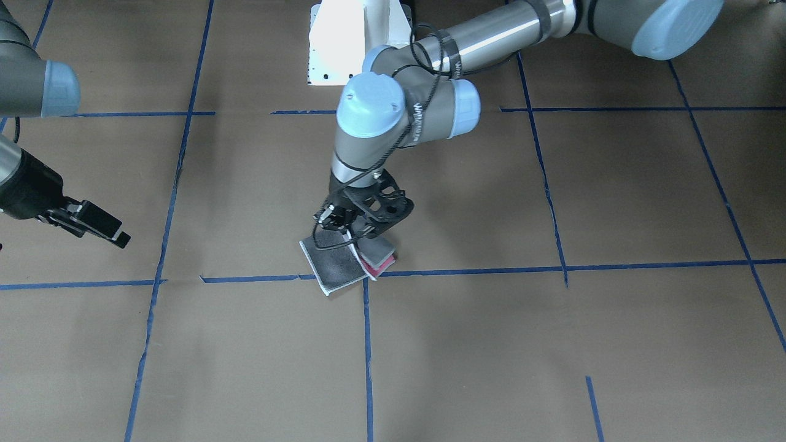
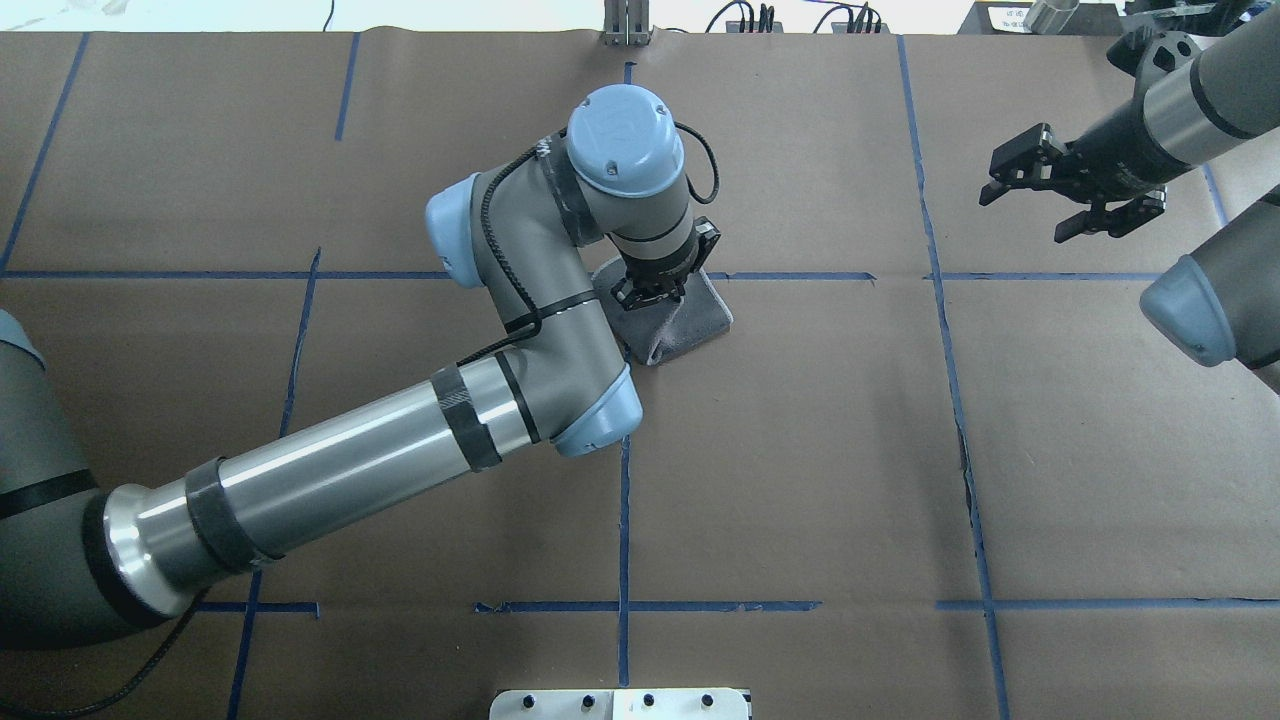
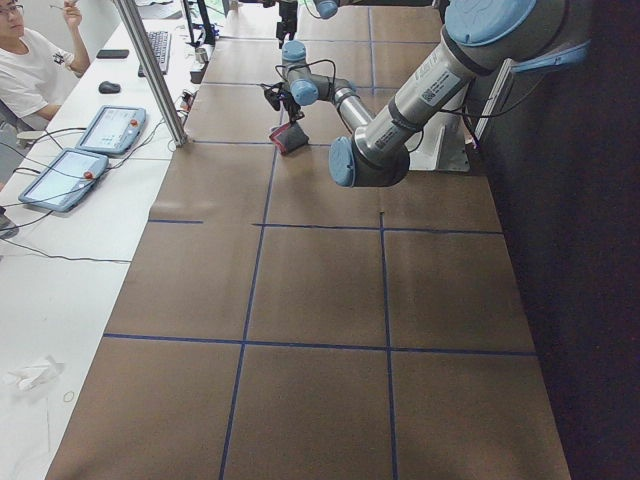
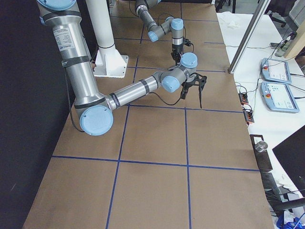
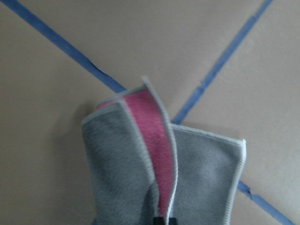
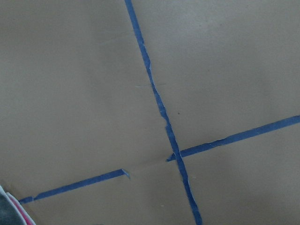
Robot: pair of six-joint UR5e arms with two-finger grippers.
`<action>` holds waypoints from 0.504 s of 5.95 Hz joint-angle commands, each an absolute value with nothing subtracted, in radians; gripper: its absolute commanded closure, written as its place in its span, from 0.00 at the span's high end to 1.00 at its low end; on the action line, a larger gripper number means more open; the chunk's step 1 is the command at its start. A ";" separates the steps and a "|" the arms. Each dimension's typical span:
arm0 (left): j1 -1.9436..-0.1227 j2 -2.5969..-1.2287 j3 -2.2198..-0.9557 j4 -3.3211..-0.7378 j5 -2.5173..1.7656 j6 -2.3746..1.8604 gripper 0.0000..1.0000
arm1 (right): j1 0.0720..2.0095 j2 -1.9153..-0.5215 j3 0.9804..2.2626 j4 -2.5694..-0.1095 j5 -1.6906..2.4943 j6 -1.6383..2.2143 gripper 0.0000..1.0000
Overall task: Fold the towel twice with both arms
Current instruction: 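Carry the strip end over toward the other end and lay it down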
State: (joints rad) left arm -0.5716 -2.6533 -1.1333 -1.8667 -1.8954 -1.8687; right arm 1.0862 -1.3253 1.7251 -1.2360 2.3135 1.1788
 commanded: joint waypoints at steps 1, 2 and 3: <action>-0.542 -2.761 -0.949 -1.972 -1.839 -1.865 0.00 | 1.086 -1.370 1.733 -1.235 2.306 1.128 1.00; -0.532 -2.775 -0.902 -2.021 -1.821 -1.865 0.04 | 1.085 -1.379 1.733 -1.233 2.304 1.126 1.00; -0.517 -2.775 -0.888 -2.051 -1.780 -1.864 0.79 | 1.085 -1.379 1.735 -1.233 2.304 1.126 1.00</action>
